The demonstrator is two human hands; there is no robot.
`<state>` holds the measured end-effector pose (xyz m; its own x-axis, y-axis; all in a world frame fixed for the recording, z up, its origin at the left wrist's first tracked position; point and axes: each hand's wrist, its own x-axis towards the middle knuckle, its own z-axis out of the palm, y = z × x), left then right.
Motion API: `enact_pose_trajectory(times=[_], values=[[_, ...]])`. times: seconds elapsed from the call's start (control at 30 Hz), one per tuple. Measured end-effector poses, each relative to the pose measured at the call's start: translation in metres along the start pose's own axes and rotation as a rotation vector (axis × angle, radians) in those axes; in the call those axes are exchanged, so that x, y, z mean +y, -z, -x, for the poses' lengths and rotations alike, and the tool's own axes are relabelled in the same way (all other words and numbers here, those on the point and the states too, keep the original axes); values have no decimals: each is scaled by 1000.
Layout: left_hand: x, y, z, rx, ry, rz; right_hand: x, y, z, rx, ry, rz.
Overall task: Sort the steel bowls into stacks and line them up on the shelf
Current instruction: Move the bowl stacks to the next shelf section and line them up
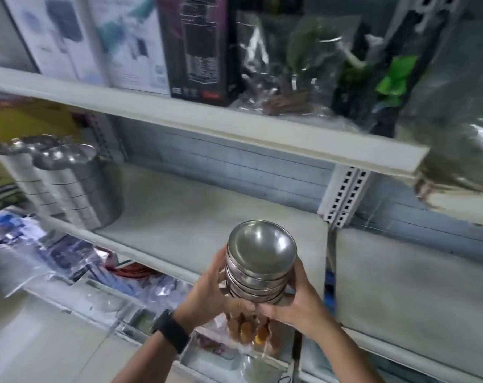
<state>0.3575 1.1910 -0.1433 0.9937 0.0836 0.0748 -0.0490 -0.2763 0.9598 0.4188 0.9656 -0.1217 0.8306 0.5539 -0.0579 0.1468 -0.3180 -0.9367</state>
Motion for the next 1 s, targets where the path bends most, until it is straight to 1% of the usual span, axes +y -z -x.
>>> enact_pose_trajectory(times=[0.17,0.33,0.6,0.77,1.0], values=[[-16,67,16,17,4,18,-29,-59,-25,-47,14,4],[-25,113,24,53,-5,41,-49,-96,-49,-76,37,33],[-31,156,17,154,15,-22,-64,-123,-100,-146,127,-38],[-27,175,11,209,55,-8,-67,-135,-135,-210,159,-111],[-34,211,-6,211,110,-21,-74,-157,-164,-211,169,-124]])
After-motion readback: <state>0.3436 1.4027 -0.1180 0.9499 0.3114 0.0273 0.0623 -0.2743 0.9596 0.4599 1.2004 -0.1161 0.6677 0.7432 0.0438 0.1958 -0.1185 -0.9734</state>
